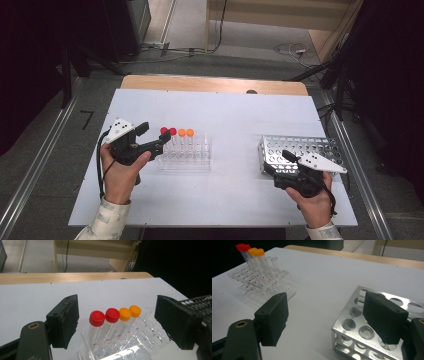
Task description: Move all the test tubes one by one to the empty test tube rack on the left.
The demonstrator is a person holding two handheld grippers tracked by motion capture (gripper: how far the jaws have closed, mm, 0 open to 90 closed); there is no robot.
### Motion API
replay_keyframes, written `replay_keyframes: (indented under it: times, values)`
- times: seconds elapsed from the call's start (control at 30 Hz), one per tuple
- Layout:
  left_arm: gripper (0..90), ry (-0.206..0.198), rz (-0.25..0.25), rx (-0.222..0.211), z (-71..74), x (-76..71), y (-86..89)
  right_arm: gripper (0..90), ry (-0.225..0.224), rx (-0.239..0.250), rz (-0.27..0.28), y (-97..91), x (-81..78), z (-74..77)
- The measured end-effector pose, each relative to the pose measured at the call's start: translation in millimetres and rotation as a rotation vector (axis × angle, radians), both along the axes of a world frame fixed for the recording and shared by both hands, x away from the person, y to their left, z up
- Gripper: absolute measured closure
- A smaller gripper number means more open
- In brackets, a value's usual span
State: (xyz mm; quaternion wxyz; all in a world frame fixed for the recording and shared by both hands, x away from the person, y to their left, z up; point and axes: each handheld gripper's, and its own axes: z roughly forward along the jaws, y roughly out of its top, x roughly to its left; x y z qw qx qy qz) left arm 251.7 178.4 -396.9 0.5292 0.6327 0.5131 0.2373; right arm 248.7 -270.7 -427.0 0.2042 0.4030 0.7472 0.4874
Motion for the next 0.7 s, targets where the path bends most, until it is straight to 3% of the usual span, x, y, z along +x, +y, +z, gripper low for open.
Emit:
replay_keyframes:
  times: [0.37,0.7]
  values:
    - [20.7,0.006,0.021,0.027,-8.3,-17.1,6.6,19.1,-0.007,0.007,-0.066,-31.9,-11.2,-0.2]
    - [20.2,0.025,0.055,0.045,-27.6,-28.6,19.8,19.1,-0.001,0.003,-0.132,-56.7,-13.3,-4.1]
